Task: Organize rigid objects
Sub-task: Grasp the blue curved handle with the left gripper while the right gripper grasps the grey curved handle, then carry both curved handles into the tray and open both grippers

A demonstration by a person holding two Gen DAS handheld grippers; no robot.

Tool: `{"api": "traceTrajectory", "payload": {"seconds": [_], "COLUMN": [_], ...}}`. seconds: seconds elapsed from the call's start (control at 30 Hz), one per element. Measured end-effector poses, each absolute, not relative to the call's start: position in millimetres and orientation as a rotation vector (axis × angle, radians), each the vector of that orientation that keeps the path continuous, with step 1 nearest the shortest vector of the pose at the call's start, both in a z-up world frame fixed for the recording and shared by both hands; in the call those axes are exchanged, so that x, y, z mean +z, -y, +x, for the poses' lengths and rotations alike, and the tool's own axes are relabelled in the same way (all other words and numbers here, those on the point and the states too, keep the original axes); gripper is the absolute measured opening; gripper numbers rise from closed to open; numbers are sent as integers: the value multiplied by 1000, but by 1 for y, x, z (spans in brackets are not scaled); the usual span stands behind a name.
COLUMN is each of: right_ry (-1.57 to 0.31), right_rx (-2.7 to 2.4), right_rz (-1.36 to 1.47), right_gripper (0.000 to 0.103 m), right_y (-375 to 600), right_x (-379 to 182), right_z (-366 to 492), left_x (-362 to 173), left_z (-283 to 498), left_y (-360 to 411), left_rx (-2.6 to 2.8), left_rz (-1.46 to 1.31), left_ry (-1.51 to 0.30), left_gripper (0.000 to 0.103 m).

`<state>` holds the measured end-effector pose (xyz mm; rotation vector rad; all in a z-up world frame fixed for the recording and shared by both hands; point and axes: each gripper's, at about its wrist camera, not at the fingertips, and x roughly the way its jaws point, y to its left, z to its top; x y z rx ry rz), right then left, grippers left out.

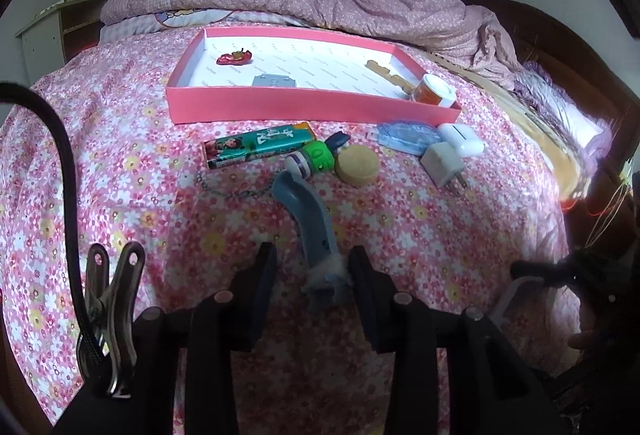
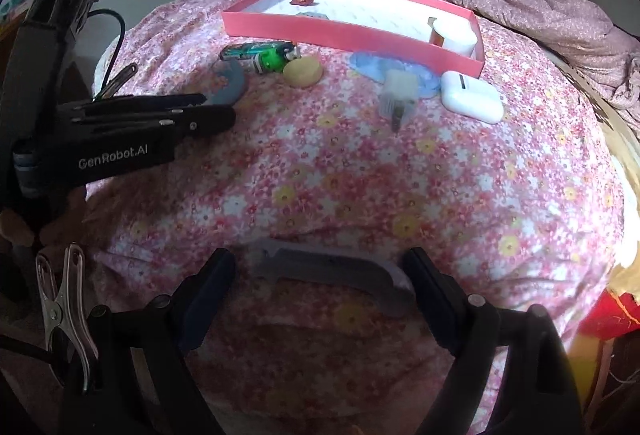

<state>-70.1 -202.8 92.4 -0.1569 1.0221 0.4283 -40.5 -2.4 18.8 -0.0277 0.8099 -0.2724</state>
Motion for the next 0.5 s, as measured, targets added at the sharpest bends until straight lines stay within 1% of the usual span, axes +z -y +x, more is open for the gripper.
{"api": "traceTrajectory", "payload": {"seconds": [0.03,0.1,0.13,0.17,0.2,0.27,0.37,0.5], "right_ry": [-1021,-1010,-1004,-1000,-1000,-998,-993,-963], "right_rx": [424,400,393,392,396,400,409,435], "right_rz": [-163,-192,-194,-185,-166,-148,-150,-148], "right_gripper": [89,84,77,74,74,73,73,73], "right_y": [202,200,201,202,205,208,209,210], "right_x": [92,92,92,93,93,94,95,104], "right_z": [-70,-73,-73,-73,-73,-72,-71,-65], "left_x": [19,19,19,20,20,20,22,30], "left_z": [-41,-41,-40,-40,-39,-39,-38,-40], "left_y": [3,4,4,5,5,3,-5,-6], "left_rx": [-271,-268,-267,-264,-255,-241,-256,-260], "left_rz": [-26,-21,-19,-16,-13,-12,-58,-47], "left_ry": [-809,-809,-811,-812,-811,-810,-821,-808], "left_gripper": [40,40,39,35,27,19,19,19]}}
